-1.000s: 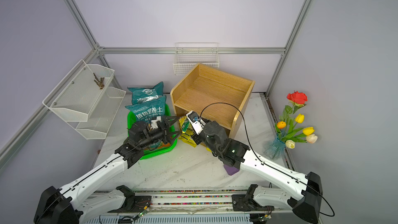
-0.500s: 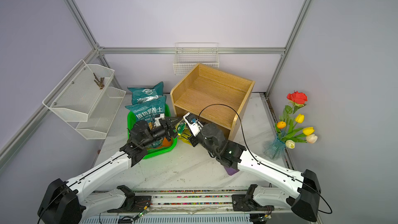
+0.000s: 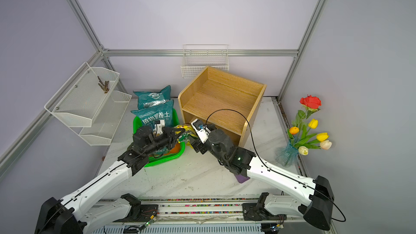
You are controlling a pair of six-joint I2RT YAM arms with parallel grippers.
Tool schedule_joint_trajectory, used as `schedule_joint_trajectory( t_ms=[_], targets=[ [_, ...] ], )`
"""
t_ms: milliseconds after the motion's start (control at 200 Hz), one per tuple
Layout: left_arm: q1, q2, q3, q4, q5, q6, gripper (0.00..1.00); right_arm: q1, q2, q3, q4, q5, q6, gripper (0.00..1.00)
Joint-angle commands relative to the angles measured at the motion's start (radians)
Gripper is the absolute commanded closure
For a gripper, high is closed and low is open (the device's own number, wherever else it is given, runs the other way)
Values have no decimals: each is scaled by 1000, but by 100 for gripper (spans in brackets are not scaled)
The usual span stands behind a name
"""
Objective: Take down the fertilizer bag from the shelf
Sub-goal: Pick up the fertilizer bag from the shelf, then place the fertilizer bag in the storage box.
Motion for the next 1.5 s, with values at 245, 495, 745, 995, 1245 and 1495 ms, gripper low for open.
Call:
schedule_joint_trajectory(
  t_ms=[245, 495, 745, 995, 1245, 1495],
  targets=[
    [17, -254, 203, -473, -493, 898, 94, 1, -71, -41, -5, 110, 23, 9],
    [17, -313, 151, -462, -608, 1238, 91, 1, -30, -11, -14, 89, 15, 8],
    [20, -137, 317, -636, -928, 1218, 94, 1, 5, 10, -23, 79, 18, 8],
    [86, -43, 259, -564, -947, 1223, 99, 1, -3, 3, -32, 84, 25, 7],
    [326, 55, 122, -569, -586, 1091, 100, 1, -20, -18, -30, 102, 16, 7],
    [381, 326, 167, -639, -376, 1077, 100, 1, -24, -23, -30, 109, 14, 7]
  ],
)
